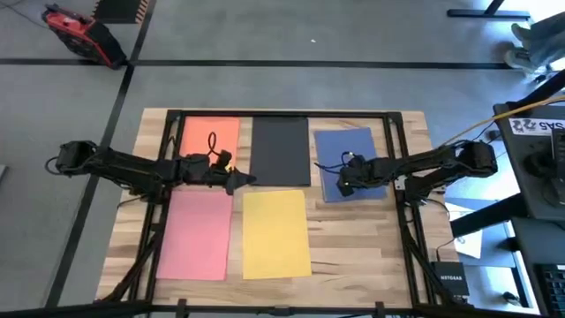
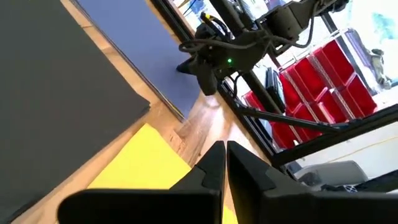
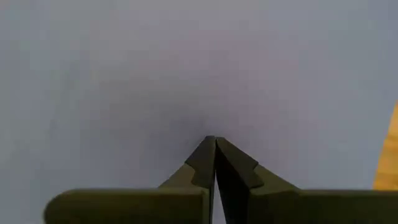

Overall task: Organize paper
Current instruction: Move the blue color paper to the bottom right of the table

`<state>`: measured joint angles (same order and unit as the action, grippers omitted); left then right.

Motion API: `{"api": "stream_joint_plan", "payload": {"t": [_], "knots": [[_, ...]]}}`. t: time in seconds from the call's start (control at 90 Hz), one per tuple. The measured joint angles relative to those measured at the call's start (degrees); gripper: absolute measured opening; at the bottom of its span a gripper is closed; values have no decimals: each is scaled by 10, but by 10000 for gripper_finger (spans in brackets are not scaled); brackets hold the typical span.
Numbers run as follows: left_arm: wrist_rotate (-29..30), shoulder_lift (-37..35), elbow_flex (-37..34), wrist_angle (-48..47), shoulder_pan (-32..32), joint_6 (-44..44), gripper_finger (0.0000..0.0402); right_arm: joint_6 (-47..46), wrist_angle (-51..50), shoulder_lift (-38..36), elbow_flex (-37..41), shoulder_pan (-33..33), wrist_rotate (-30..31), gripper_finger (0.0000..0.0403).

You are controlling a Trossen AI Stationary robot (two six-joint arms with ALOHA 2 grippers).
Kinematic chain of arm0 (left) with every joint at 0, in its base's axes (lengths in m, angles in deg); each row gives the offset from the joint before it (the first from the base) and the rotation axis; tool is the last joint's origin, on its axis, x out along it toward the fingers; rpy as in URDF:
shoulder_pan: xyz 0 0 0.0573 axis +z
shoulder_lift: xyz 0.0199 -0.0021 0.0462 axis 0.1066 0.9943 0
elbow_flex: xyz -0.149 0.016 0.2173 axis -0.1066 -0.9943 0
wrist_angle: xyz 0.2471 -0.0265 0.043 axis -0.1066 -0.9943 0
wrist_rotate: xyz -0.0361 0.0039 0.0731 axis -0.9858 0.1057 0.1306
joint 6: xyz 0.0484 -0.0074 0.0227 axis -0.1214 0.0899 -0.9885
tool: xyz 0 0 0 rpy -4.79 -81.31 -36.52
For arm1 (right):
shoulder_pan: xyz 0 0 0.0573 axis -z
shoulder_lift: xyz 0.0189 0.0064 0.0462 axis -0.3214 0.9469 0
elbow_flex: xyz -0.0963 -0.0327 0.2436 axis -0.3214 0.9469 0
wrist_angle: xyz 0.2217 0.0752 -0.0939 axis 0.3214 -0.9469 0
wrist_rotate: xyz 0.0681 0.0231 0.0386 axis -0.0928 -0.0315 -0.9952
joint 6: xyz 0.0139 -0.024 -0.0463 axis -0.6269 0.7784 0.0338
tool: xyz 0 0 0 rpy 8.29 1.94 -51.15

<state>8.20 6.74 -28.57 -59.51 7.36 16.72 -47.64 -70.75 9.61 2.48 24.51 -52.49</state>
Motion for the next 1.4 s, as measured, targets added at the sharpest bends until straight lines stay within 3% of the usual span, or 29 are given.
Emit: {"api": "stream_joint_plan", "payload": {"t": [0.267, 0.511, 0.833, 1.056, 1.4], "knots": [[0, 0, 0, -14, 3, -2, 0, -59, -20, 1, 1, 0, -5, 0], [0, 0, 0, -15, 7, -7, 0, -58, -23, 0, 0, 15, -9, 0], [-11, 0, 0, -12, 7, -8, 0, -47, -44, -71, -14, 15, 16, 0], [-11, 0, 0, -11, 7, -8, 0, -45, -12, -81, -14, 14, -9, 0], [-24, 0, 0, -12, 22, 2, 0, 82, 95, -81, -15, 14, -67, 0]]}}
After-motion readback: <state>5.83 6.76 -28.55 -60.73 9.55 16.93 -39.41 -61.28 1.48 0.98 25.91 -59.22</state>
